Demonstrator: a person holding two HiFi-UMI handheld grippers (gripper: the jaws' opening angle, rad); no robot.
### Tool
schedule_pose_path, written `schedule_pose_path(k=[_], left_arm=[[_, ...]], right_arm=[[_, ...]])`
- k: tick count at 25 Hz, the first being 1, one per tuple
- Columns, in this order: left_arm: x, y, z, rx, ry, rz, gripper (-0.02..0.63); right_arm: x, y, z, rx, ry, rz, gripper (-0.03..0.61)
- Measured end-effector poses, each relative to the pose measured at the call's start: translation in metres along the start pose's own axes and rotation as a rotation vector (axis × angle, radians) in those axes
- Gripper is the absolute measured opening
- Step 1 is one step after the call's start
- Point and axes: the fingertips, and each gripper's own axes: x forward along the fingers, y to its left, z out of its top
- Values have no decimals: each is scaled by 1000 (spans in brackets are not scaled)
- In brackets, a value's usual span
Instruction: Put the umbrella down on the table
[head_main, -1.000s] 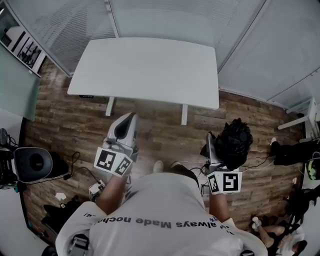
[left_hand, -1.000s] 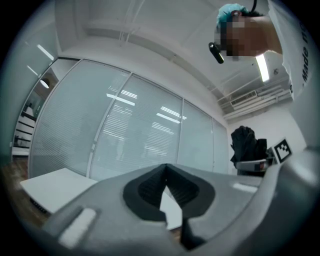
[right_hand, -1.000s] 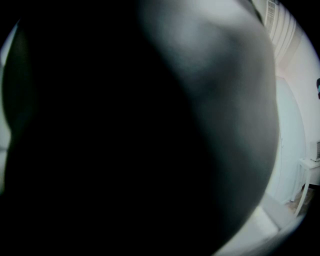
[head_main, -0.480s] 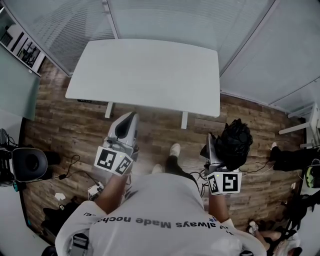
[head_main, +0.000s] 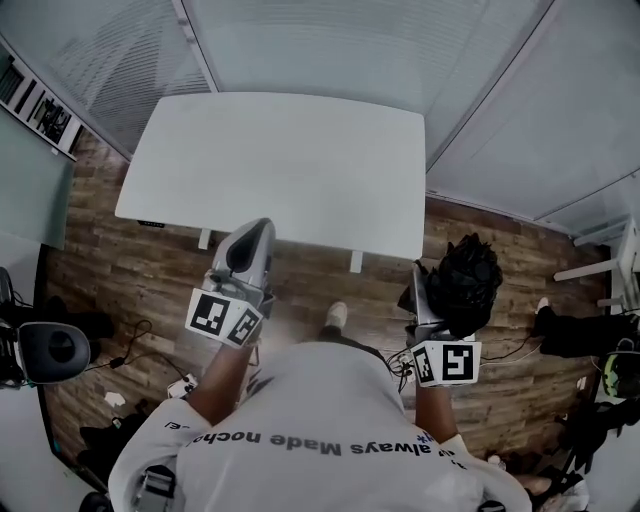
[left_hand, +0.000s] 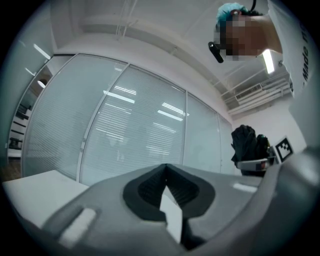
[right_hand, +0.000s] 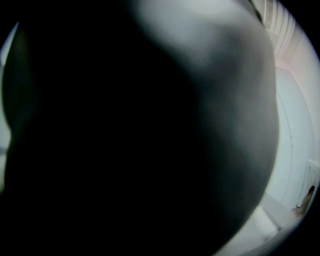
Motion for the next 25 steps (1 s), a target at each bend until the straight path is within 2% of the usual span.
schedule_pose_path(k=[5, 15, 25], left_arm=[[42, 4, -4, 5, 3, 19, 4], [83, 27, -18, -8, 20, 73, 3], [143, 92, -20, -22, 20, 56, 3]], right_arm=[[32, -31, -3, 4, 7, 20, 236], [84, -59, -13, 12, 22, 67, 236], [168, -64, -18, 9, 39, 55, 236]])
